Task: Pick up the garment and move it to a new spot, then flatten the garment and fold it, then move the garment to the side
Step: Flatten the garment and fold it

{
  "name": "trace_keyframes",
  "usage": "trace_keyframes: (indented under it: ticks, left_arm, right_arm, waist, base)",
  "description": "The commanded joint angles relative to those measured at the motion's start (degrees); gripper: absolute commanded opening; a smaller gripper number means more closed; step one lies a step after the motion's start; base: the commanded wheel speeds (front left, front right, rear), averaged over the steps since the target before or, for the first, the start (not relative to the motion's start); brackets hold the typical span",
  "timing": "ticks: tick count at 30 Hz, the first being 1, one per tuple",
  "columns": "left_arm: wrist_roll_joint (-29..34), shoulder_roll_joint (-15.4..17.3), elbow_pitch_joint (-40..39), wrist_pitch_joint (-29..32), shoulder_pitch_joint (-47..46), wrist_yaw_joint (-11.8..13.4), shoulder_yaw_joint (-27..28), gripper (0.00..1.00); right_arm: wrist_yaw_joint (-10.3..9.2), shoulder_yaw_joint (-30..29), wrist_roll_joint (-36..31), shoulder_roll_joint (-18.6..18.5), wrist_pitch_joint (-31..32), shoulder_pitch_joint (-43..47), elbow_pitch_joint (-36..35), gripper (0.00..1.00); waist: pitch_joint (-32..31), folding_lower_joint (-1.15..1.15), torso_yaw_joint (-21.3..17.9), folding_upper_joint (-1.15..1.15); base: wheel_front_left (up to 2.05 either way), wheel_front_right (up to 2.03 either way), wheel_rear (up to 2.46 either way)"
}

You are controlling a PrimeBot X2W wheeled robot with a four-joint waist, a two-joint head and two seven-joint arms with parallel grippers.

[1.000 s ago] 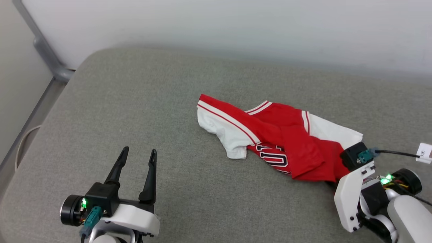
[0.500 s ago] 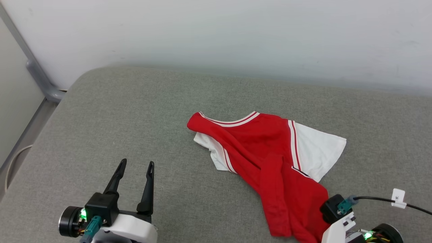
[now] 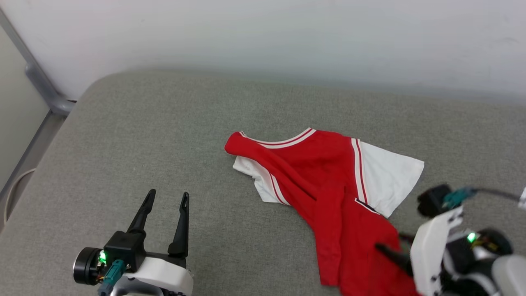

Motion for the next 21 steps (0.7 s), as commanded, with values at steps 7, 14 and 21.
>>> trace_keyframes:
  ticks: [7, 14, 21]
  left_arm:
    - [0.53, -1.06, -0.07, -0.12, -2.76, -0.82, -0.24, 1.00]
    - [1.77, -1.63, -0.11, -0.12, -5.79, -1.42, -0.94, 1.00]
    - [2.04, -2.47, -0.52, -0.12, -7.87, -1.78, -1.31, 1.00]
  right_arm:
    - [-0.04, -8.99, -2.73, -1.21, 13.35, -13.20, 3.14, 1.00]
    - [-0.04, -14.99, -10.16, -0.34, 19.95, -25.05, 14.61, 1.00]
    - [-0.04, -18.93, -17.06, 0.12, 17.15, -32.15, 25.01, 1.00]
  waist:
    - [5.19, 0.00, 1.88, 0.00]
    - [11.25, 0.00, 5.25, 0.00]
    - [15.49, 0.00, 8.38, 0.00]
  base:
    - [0.00, 0.00, 0.00]
    - [0.00, 0.00, 0.00]
    - [0.00, 0.00, 0.00]
